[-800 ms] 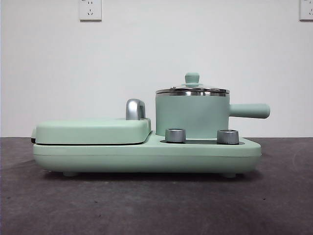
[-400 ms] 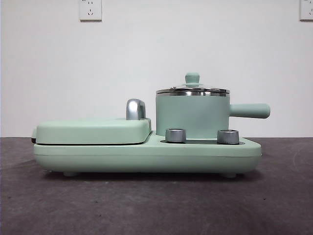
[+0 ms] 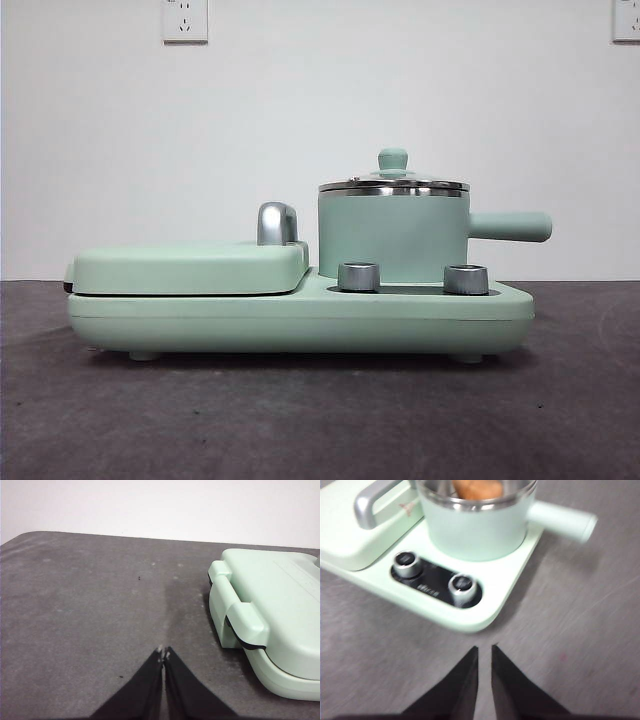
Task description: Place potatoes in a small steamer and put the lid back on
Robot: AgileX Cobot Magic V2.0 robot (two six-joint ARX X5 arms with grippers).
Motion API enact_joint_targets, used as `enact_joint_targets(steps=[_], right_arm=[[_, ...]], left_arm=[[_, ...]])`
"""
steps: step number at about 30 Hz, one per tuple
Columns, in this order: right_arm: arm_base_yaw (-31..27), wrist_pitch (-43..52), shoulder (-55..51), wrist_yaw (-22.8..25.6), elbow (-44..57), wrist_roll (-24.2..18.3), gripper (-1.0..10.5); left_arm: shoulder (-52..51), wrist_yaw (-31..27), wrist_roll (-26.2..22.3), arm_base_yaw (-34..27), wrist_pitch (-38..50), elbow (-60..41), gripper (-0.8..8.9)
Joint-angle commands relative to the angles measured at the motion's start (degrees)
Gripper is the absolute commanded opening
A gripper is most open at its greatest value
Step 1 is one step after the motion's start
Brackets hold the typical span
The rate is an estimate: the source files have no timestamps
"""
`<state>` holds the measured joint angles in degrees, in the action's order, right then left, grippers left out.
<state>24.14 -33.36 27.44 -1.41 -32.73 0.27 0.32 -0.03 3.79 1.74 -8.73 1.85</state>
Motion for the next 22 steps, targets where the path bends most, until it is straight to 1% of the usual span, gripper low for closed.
enact_joint_targets(steps=[1,6,10,14,22], right_arm=[[-3.1,4.5,-5.2,0.3,4.3,-5.4,0.4],[-11.7,15.2,-18.6,0.4,19.3,-5.3,0.4],[-16.3,19.0,-26.3,-0.1,27.4,-5.0,0.4],[-17.9,24.6,-27.2,-0.2,32.2,-4.7,0.4],[-17.9,24.3,-27.2,-0.1,32.1,-4.8,0.4]], left_arm=[[-0.1,0.0,-0.8,0.0,0.9,-1.1,0.06],[-0.1,0.0,-0.8,0.0,0.9,-1.1,0.06],[-0.1,0.0,-0.8,0.0,0.9,-1.1,0.06],[-0.1,0.0,-0.8,0.0,0.9,-1.1,0.06],[-0.1,0.0,-0.8,0.0,0.9,-1.1,0.06]])
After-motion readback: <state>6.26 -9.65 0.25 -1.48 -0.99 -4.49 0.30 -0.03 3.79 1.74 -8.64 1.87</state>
